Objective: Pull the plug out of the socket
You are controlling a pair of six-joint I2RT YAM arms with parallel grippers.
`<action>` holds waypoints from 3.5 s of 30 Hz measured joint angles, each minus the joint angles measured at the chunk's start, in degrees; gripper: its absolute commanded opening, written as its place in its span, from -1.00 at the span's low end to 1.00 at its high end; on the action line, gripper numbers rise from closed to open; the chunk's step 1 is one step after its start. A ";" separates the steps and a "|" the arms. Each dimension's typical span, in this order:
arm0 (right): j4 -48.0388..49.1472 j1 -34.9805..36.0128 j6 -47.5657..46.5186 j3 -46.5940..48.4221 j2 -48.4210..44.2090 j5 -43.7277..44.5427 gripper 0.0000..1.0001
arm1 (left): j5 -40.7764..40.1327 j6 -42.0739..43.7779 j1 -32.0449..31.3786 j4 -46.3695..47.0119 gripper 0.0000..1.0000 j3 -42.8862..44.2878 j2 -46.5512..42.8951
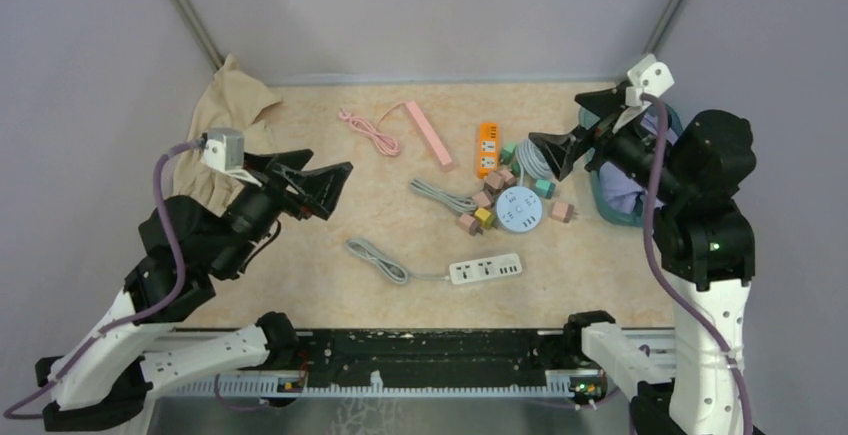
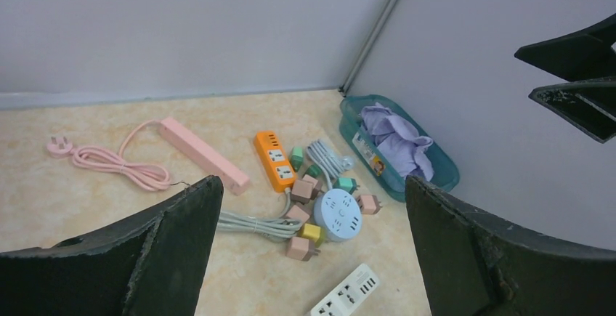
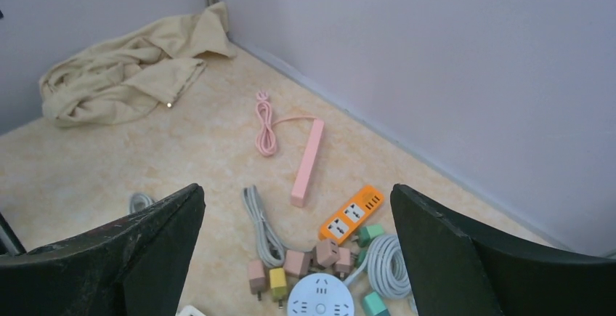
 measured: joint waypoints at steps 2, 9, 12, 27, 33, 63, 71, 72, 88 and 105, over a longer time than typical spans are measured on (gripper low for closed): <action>-1.33 0.00 2.99 3.67 0.35 0.48 0.98 | 1.53 0.00 0.00 -0.70 1.00 1.22 -0.61; -4.94 0.00 6.69 13.00 1.40 1.18 0.98 | 6.60 -0.48 0.00 -1.60 1.00 4.52 -4.48; -5.33 -0.02 6.64 14.12 1.57 1.22 0.98 | 6.84 -0.48 0.00 -1.44 1.00 6.10 -5.73; -7.37 -0.26 6.47 12.66 1.46 1.44 0.98 | 6.99 -0.44 0.00 -1.46 1.00 6.23 -5.49; -7.50 -0.26 6.47 10.80 1.31 2.34 0.98 | 6.95 -0.44 -0.02 -1.60 1.00 4.44 -5.49; -7.39 -0.26 6.49 10.67 1.03 3.80 0.98 | 6.49 0.00 -0.02 -1.55 1.00 3.67 -4.81; -7.39 -0.26 6.49 10.64 0.72 3.82 0.98 | 6.49 0.00 -0.02 -1.55 1.00 3.63 -4.81; -7.39 -0.26 6.49 10.64 0.72 3.85 0.98 | 6.49 0.00 0.00 -1.55 1.00 3.63 -4.81; -7.39 -0.26 6.49 10.64 0.72 4.04 0.98 | 6.49 0.00 -0.02 -1.55 1.00 3.10 -4.79; -7.39 -0.26 6.49 10.64 0.72 4.04 0.98 | 6.51 0.00 0.00 -1.55 1.00 3.06 -4.81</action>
